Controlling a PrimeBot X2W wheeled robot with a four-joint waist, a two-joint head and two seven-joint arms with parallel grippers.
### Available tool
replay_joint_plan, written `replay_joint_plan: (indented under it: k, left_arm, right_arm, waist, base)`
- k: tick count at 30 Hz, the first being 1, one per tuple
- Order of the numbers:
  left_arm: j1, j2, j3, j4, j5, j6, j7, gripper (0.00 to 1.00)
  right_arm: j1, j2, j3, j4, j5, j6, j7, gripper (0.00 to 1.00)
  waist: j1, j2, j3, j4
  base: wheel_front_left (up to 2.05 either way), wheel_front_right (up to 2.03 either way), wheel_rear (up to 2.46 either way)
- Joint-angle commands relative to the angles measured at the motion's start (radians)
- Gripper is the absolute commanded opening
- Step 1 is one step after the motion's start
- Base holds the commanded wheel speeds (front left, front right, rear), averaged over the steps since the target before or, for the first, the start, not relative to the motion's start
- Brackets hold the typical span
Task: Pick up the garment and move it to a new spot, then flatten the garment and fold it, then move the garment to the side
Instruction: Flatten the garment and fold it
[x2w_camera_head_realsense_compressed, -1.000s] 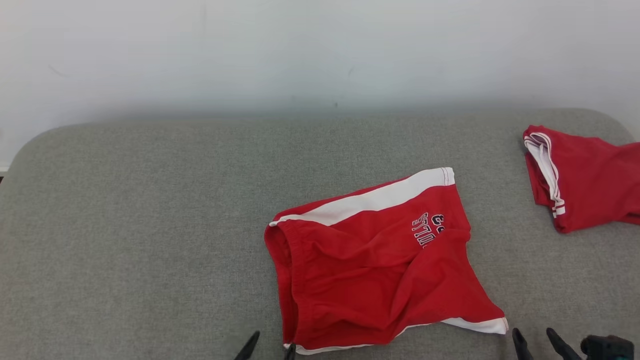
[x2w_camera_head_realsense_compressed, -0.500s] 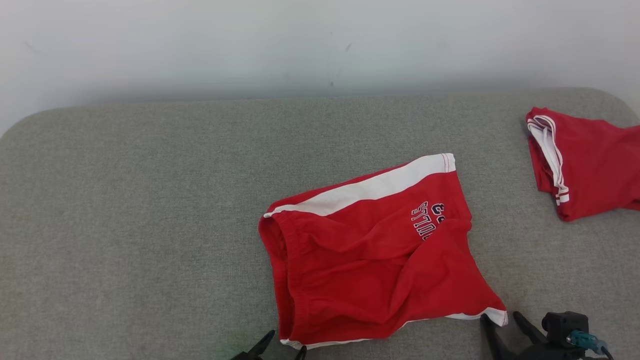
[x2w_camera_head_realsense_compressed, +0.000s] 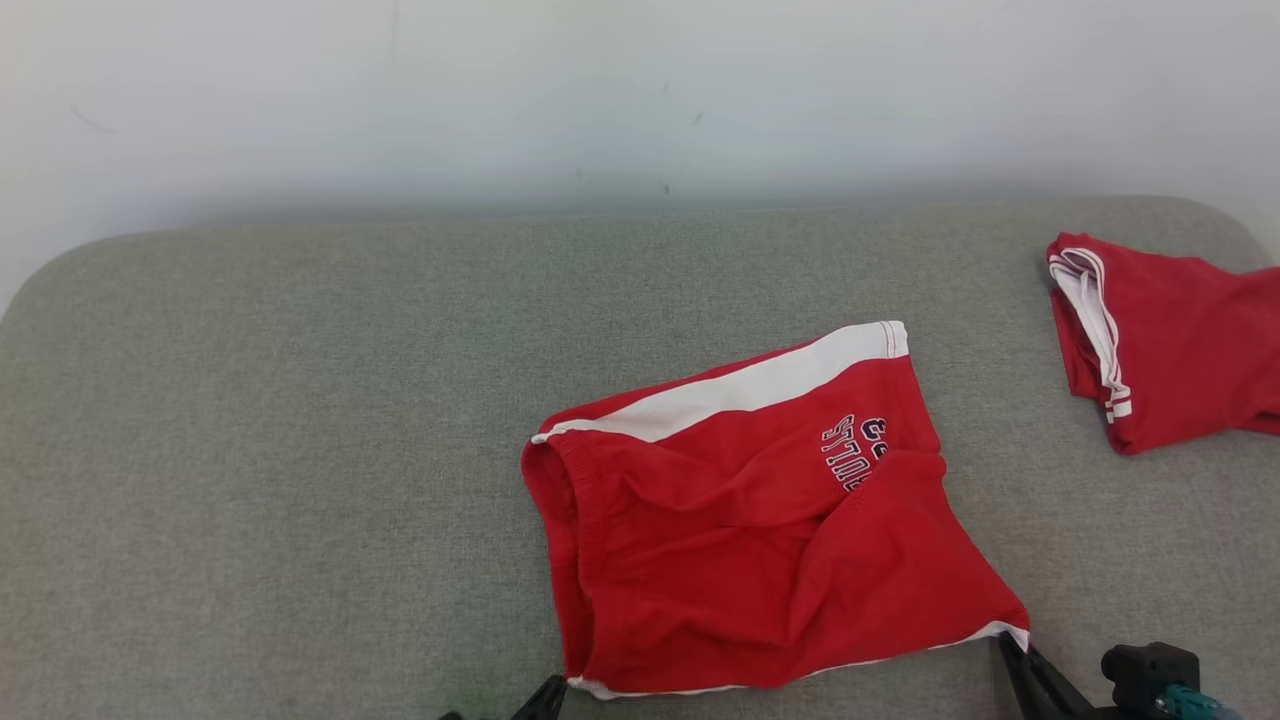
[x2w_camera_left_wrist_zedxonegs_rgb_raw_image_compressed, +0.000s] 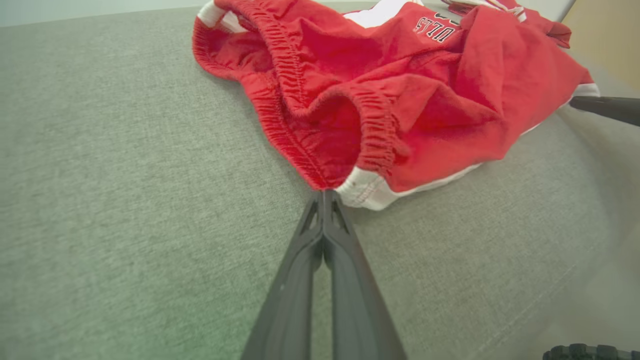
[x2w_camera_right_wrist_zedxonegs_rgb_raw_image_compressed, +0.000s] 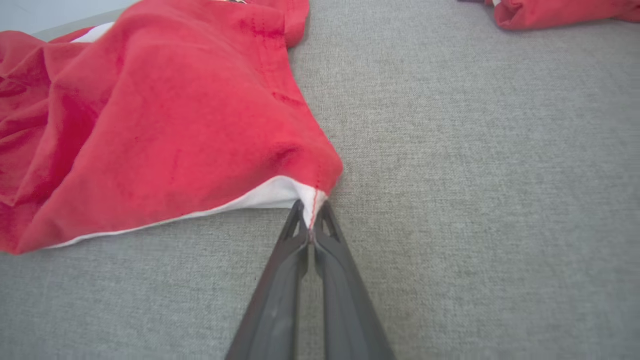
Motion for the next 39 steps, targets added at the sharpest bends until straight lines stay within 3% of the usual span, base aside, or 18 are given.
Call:
replay_joint_plan:
  k: [1,4,6,7,8,18,28,29,30,31,39]
  left_arm:
    - [0.012,0.001,0.008,-0.011,0.000,0.002,-0.003,0.00]
    - [0.034,0.006,0.017,-0.023,0.015,0.002,-0.003,0.00]
    - [0.037,0.007,0.020,-0.042,0.036,0.006,-0.003,0.00]
    - [0.044,0.009,0.020,-0.048,0.042,0.008,-0.003,0.63]
    - [0.049,0.012,0.021,-0.059,0.049,0.008,-0.003,1.00]
    - [0.030,0.036,-0.008,-0.089,0.092,0.004,-0.003,1.00]
    - [-0.046,0.013,-0.056,0.010,0.067,0.002,-0.003,1.00]
    - [-0.054,0.007,-0.064,0.029,0.050,0.002,-0.003,0.49]
    - [-0.063,0.009,-0.090,0.047,0.048,0.001,-0.003,0.00]
    - [-0.072,0.008,-0.101,0.054,0.032,0.002,-0.003,0.00]
    - [-0.052,0.027,-0.092,0.000,0.001,0.003,-0.003,0.00]
  right_arm:
    - [0.009,-0.001,-0.003,-0.012,0.005,-0.003,0.001,0.00]
    - [0.025,-0.004,-0.014,-0.030,0.012,-0.003,0.019,0.00]
    - [0.030,-0.004,-0.016,-0.038,0.007,-0.003,0.030,1.00]
    - [0.031,-0.003,-0.019,-0.043,0.005,-0.003,0.035,1.00]
    - [0.034,-0.004,-0.019,-0.048,0.000,-0.003,0.037,1.00]
    - [0.051,-0.014,-0.033,-0.109,-0.009,-0.003,0.064,1.00]
    - [0.003,0.008,-0.020,-0.037,-0.029,-0.003,0.087,1.00]
    - [-0.007,0.011,-0.016,-0.027,-0.026,-0.003,0.082,0.49]
    - [-0.017,0.013,-0.009,-0.018,-0.023,-0.003,0.076,0.15]
    - [-0.025,0.014,-0.003,-0.008,-0.020,-0.003,0.067,0.00]
    - [-0.005,-0.005,0.004,0.006,0.007,-0.003,0.001,0.00]
  waist:
    - [0.0000,0.0000,-0.002,-0.003]
    - [0.0000,0.0000,-0.005,-0.008]
    - [0.0000,0.0000,-0.006,-0.008]
    - [0.0000,0.0000,-0.006,-0.007]
    - [0.0000,0.0000,-0.005,-0.006]
    - [0.0000,0.0000,0.007,-0.013]
    - [0.0000,0.0000,0.024,-0.018]
    - [0.0000,0.0000,0.026,-0.019]
    - [0.0000,0.0000,0.027,-0.020]
    - [0.0000,0.0000,0.028,-0.020]
    - [0.0000,0.0000,0.014,-0.008]
  base:
    - [0.00,0.00,0.00]
    - [0.00,0.00,0.00]
    - [0.00,0.00,0.00]
    - [0.00,0.00,0.00]
    - [0.00,0.00,0.00]
    - [0.00,0.00,0.00]
    - [0.00,0.00,0.00]
    - [0.00,0.00,0.00]
    - [0.00,0.00,0.00]
    - [0.00,0.00,0.00]
    - [0.00,0.00,0.00]
